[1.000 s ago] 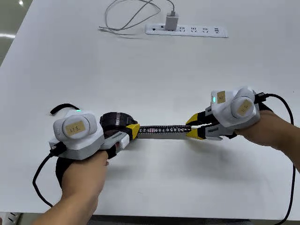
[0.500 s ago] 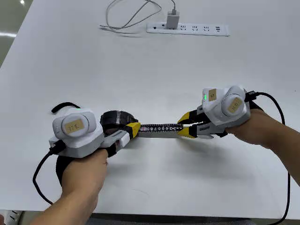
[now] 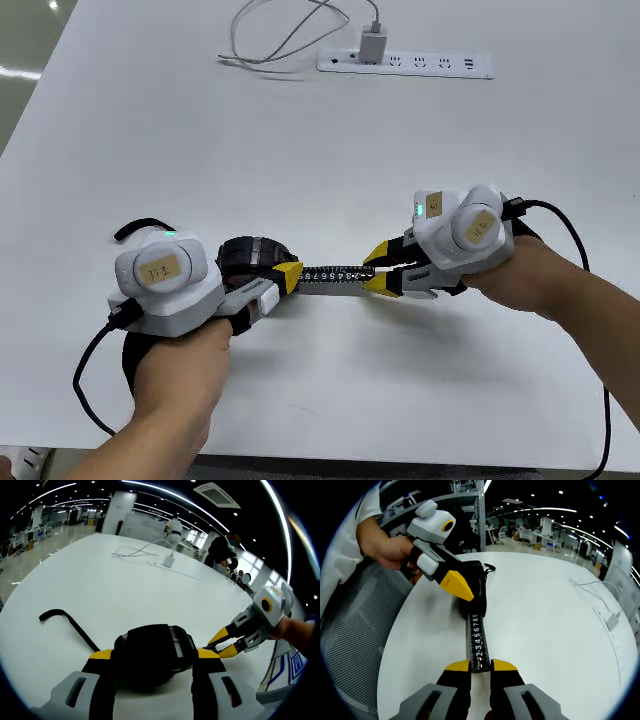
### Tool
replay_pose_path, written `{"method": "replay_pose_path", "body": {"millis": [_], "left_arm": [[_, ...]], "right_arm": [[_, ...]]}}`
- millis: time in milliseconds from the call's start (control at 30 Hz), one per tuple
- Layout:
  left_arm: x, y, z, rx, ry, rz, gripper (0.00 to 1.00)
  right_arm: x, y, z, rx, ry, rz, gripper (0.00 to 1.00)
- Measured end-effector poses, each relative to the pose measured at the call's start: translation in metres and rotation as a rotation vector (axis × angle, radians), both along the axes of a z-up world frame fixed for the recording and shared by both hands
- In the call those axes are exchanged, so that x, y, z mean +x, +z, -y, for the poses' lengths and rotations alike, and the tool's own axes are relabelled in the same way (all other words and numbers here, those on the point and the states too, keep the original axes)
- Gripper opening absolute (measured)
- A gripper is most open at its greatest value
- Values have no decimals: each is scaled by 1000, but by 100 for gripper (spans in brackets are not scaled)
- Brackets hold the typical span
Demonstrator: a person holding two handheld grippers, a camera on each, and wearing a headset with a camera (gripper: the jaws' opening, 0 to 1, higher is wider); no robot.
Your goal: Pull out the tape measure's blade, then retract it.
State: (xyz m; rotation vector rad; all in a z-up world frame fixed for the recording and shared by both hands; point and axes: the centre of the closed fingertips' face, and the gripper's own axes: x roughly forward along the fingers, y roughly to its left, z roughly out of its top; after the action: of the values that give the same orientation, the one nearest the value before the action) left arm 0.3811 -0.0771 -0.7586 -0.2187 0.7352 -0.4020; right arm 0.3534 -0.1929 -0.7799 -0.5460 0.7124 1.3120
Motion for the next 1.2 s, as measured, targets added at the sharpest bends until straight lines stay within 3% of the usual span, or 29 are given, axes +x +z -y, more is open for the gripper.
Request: {"method": "replay_pose_path", "body": {"millis": [1200], "left_arm": [[1,-1,-1,-15,0,-8,57]], "right_arm": [[5,-4,-57,61,33,-1,10]]}}
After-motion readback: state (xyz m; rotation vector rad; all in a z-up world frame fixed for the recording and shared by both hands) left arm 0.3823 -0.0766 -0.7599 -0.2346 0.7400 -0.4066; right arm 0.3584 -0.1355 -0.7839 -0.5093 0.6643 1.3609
